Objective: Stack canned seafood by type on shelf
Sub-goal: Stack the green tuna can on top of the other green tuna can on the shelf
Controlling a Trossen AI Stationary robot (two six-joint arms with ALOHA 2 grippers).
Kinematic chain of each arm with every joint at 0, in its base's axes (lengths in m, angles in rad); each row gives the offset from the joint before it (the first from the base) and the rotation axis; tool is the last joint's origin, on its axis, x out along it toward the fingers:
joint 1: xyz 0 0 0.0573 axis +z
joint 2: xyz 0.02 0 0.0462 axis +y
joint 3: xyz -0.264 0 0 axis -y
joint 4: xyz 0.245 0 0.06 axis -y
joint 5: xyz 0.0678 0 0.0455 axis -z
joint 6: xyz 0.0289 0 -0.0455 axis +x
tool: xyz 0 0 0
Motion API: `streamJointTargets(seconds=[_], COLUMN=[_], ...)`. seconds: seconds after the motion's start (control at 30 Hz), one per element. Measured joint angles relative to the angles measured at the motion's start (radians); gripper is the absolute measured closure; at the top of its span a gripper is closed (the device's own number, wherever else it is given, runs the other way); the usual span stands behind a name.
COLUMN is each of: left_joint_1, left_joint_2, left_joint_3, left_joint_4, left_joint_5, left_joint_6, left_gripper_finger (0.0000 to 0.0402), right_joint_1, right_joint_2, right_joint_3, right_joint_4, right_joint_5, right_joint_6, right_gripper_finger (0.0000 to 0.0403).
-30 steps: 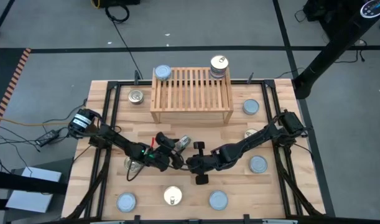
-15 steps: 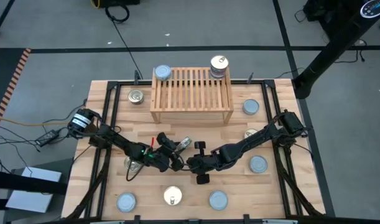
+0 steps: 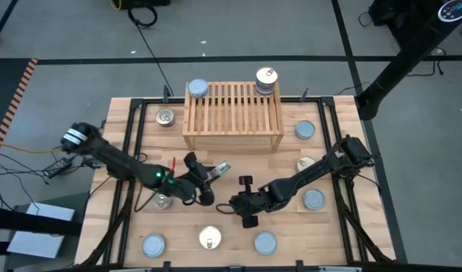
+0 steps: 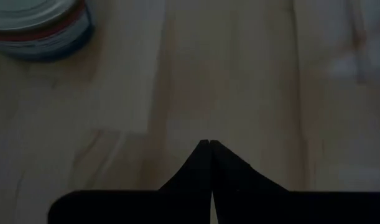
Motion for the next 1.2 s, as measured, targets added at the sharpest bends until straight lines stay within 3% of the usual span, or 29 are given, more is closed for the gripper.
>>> streamJointTargets(seconds=[0.33,0.5,0.67,0.93,1.2], left_joint_1=[0.014,0.061,0.167,0.433,0.624], left_joint_2=[-0.063,-0.063,-0.063,-0.063,-0.037], left_joint_3=[0.333,0.474,0.539,0.560,0.560], left_joint_4=[-0.611,-0.807,-0.854,-0.849,-0.794], left_joint_5=[-0.098,-0.151,-0.166,-0.165,-0.056], left_joint_6=[0.093,0.146,0.277,0.565,0.754], left_gripper_finger=[0.0265,0.0265,0.0265,0.0265,0.0265], right_joint_1=[0.012,0.012,0.012,0.012,0.012], right_joint_2=[0.000,0.000,0.000,0.000,0.000], right_joint_3=[0.000,0.000,0.000,0.000,0.000], right_joint_4=[-0.026,-0.028,-0.028,-0.028,-0.028], right_joint_5=[0.000,0.000,0.001,0.012,0.012], right_joint_6=[0.002,0.002,-0.002,-0.005,-0.006], right_gripper_finger=[0.0395,0.0395,0.0395,0.0395,0.0395])
